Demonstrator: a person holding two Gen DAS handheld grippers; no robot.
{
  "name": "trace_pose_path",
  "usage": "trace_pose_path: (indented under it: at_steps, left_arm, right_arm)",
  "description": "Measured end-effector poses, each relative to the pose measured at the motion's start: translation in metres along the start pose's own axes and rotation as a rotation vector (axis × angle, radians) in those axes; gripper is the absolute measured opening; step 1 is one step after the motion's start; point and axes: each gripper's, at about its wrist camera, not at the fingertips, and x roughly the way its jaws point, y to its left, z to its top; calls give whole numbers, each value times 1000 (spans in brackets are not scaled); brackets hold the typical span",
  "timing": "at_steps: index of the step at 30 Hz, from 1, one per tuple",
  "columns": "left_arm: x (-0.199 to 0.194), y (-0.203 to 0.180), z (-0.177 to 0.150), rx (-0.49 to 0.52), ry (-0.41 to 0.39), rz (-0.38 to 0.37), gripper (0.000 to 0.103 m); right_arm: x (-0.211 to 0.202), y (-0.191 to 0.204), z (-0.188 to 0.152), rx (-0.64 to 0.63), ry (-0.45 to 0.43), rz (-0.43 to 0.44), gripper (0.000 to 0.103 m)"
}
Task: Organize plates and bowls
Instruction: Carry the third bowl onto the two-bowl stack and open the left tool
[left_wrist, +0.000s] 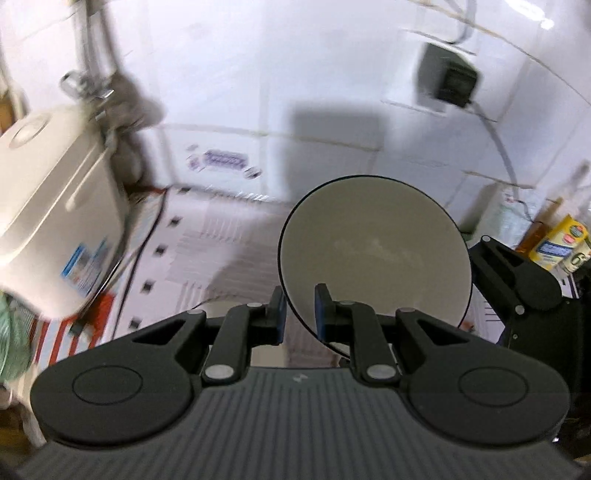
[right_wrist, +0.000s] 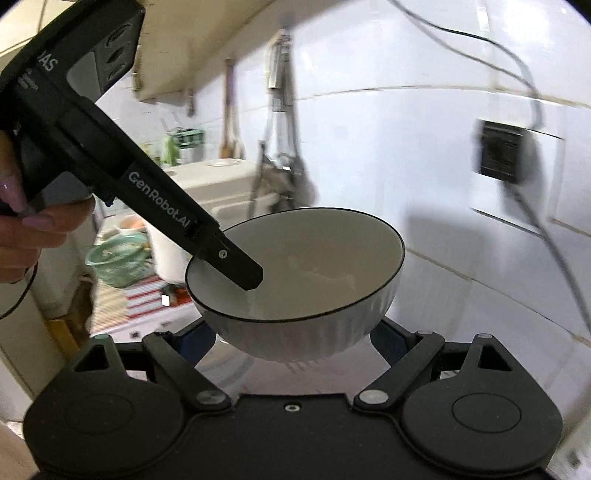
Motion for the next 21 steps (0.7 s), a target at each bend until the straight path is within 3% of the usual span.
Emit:
trace_pose_path:
  at_steps: [4, 9, 15, 21]
  left_arm:
    - [1, 32, -12, -80, 42, 34, 14]
    - [17, 63, -26, -177, 113, 55, 14]
    - [35, 75, -39, -260, 178, 76, 14]
    - [46, 83, -42, -283, 202, 76, 15]
  right_arm:
    - [20, 22, 7, 11, 5, 64, 93]
    - [54, 46, 12, -1, 83, 127, 93]
    - [76, 52, 4, 7, 177, 203, 91]
    - [88, 53, -1, 26, 238, 213, 90]
